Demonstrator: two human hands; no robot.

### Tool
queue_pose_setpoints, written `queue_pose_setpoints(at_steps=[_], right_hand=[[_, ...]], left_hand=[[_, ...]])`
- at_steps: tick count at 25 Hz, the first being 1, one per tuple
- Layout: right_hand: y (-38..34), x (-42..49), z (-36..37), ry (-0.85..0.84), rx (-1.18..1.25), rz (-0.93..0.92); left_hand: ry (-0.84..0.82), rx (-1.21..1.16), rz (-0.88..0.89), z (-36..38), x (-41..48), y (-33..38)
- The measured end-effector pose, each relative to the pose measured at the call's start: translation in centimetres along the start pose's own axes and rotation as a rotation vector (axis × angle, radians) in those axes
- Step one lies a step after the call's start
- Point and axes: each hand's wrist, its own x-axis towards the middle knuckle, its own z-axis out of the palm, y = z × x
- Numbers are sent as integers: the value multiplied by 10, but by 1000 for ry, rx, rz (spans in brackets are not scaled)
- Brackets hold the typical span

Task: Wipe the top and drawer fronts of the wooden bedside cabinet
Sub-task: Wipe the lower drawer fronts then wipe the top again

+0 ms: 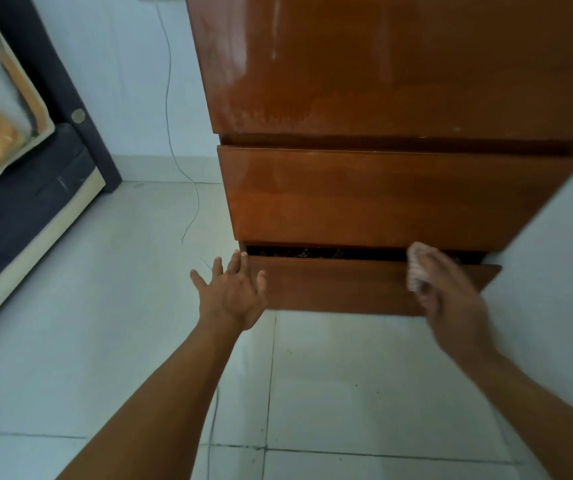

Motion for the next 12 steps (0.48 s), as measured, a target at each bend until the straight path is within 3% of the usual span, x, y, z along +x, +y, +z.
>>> queue_pose_setpoints(at_steps=[4,6,9,12], right_hand=[[-101,4,127,61,-186,-209],[-116,2,177,10,-378,-261],[-76,-1,211,44,-520,-274],[-17,-6,196,187,-530,-300]], left_hand=[[173,-50,55,12,6,-7],[290,-69,89,30,6,-12],[450,-106,109,62,11,-16],[553,-138,118,81,19,-17]])
